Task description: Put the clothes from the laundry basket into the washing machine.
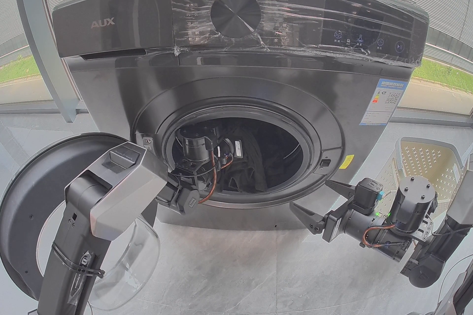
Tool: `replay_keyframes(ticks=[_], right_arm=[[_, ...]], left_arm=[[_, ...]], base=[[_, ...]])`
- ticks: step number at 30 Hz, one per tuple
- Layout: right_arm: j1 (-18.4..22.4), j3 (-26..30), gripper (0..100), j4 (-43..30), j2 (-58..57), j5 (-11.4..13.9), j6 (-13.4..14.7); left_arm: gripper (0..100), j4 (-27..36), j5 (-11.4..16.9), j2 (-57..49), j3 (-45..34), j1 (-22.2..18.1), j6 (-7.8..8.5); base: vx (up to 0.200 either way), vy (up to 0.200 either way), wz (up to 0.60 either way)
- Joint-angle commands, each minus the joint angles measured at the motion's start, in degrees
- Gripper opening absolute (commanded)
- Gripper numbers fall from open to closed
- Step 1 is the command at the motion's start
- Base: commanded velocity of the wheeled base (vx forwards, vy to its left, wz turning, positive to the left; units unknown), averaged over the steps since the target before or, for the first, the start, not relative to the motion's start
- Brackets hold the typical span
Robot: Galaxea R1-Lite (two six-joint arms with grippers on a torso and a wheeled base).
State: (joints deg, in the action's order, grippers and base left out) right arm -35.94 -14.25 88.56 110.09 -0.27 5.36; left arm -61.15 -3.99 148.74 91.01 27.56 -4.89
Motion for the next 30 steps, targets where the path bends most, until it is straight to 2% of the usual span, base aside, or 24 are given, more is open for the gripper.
replay_keyframes(ticks=[1, 3, 8, 10, 14, 16, 17, 20, 22, 23, 30], right_arm=[[0.0, 0.0, 100, 0.0, 0.1, 0.0, 0.0], [0.0, 0.1, 100, 0.0, 0.1, 0.0, 0.1], [0.1, 0.1, 100, 0.0, 0.2, 0.1, 0.1], [0.1, -0.1, 100, 0.0, 0.2, 0.1, 0.1], [0.1, 0.0, 100, 0.0, 0.1, 0.1, 0.0], [0.1, -0.1, 100, 0.0, -0.1, 0.1, 0.0], [0.1, -0.1, 100, 0.0, -0.2, 0.0, 0.0], [0.0, -0.2, 100, 0.0, -0.6, 0.1, 0.0], [-0.1, -0.3, 100, 0.0, -0.6, 0.0, 0.0], [-0.2, -0.3, 100, 0.0, -0.6, 0.0, 0.0], [-0.3, -0.3, 100, 0.0, -0.3, 0.0, 0.1]], left_arm=[[100, -0.1, 0.0, 0.0, -0.1, -0.1, -0.03], [100, -0.8, 0.0, -0.2, -1.2, 0.5, -0.47], [100, -2.8, 0.0, -3.7, -7.2, 2.0, -0.30], [100, -4.9, 0.6, -8.1, -15.3, 3.6, -0.30], [100, -7.5, 0.8, -12.5, -24.6, 6.3, 0.05], [100, -10.6, 1.2, -15.9, -32.2, 8.2, 0.14], [100, -11.4, 0.6, -16.8, -34.2, 8.9, 0.32], [100, -13.5, -1.4, -18.4, -39.4, 11.3, 2.16], [100, -15.2, -3.9, -19.6, -42.3, 12.3, 3.13], [100, -15.9, -4.2, -19.8, -43.1, 12.7, 3.22], [100, -19.3, -3.4, -20.0, -46.1, 12.8, 3.39]], base=[[0.000, 0.000, 0.00], [0.000, 0.000, 0.00], [0.000, 0.000, 0.00], [0.000, 0.000, 0.00], [0.000, 0.000, 0.00], [0.000, 0.000, 0.00], [0.000, 0.000, 0.00], [0.000, 0.000, 0.00], [0.000, 0.000, 0.00], [0.000, 0.000, 0.00], [0.029, 0.000, 0.00]])
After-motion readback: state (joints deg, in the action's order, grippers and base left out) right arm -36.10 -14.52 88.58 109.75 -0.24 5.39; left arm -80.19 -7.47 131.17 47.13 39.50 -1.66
